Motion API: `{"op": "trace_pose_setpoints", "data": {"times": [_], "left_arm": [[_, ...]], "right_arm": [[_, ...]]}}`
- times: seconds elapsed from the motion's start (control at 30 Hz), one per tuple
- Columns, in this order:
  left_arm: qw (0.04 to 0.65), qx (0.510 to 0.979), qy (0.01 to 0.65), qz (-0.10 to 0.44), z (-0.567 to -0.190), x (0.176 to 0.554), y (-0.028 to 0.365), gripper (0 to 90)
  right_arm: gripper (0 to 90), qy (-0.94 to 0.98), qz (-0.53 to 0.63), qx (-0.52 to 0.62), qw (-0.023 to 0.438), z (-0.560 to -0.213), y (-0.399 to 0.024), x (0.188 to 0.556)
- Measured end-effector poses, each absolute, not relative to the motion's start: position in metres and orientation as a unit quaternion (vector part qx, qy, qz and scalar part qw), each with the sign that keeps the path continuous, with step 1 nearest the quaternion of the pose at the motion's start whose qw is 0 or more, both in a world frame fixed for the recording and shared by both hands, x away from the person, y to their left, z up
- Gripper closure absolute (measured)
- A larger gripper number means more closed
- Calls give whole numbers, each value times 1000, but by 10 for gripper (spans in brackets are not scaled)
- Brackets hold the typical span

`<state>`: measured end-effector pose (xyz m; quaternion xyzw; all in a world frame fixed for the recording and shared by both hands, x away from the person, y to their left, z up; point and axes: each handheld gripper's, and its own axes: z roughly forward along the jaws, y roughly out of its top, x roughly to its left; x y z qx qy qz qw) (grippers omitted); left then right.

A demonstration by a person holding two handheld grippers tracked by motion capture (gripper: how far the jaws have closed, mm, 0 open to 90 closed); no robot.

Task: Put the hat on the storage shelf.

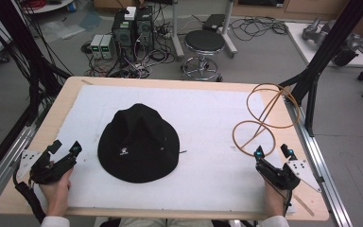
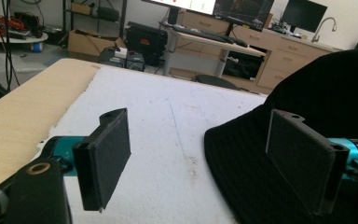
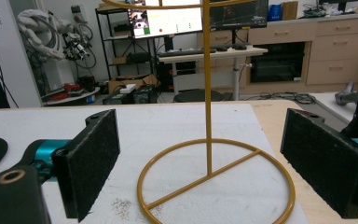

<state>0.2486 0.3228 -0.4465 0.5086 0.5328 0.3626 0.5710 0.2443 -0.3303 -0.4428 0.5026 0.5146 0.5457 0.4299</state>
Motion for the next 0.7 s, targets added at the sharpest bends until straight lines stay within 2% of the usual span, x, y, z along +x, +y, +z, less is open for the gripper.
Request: {"op": "trace_pose_setpoints", "data": {"times": [0.7], "left_arm": [[571,507,534,363,-446,248,323,221]], "right_arm": [[109,514,547,504,428,-443,-330,244]]}}
